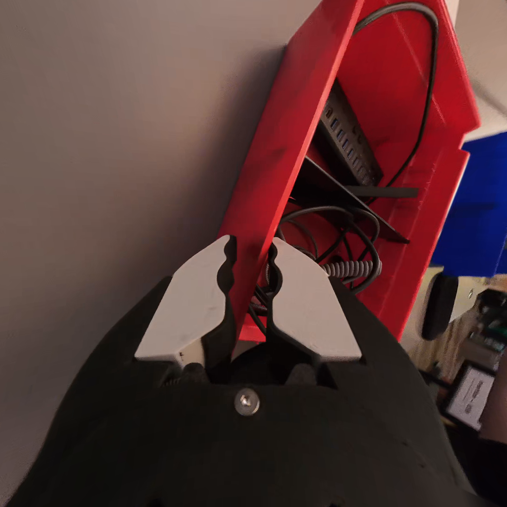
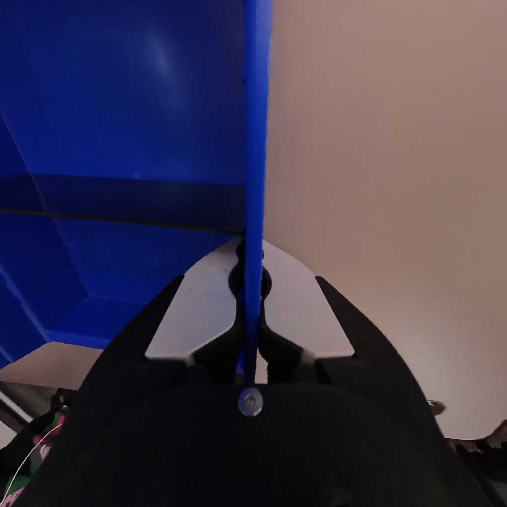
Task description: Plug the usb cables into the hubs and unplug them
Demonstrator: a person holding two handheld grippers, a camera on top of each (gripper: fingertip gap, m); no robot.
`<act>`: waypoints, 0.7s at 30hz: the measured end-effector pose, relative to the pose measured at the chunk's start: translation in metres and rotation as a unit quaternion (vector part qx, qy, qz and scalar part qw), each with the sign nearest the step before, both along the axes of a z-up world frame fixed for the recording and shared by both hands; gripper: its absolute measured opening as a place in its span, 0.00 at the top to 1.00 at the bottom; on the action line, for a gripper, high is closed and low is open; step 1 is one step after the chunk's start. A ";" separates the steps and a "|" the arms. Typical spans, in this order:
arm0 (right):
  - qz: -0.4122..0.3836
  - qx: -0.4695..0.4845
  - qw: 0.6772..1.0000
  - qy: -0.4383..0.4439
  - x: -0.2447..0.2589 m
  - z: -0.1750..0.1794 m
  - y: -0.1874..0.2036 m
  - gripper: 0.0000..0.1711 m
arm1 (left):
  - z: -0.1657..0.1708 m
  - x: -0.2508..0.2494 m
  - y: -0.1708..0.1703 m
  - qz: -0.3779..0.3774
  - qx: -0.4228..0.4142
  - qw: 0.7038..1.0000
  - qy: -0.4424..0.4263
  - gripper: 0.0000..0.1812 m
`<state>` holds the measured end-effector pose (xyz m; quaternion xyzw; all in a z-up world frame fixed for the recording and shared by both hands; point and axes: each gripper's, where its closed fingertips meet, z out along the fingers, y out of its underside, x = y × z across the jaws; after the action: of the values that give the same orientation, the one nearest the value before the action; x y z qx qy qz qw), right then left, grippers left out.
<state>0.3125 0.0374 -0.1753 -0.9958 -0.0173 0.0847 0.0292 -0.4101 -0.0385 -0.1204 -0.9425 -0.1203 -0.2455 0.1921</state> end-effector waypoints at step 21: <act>0.062 0.006 0.998 -0.003 0.028 0.002 0.019 0.96 | 0.002 -0.037 -0.042 0.064 -0.017 0.998 -0.023 0.92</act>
<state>0.3404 0.0565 -0.1735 -0.9929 -0.0796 0.0829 0.0302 -0.4469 -0.0805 -0.1186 -0.9301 -0.1892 -0.2521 0.1888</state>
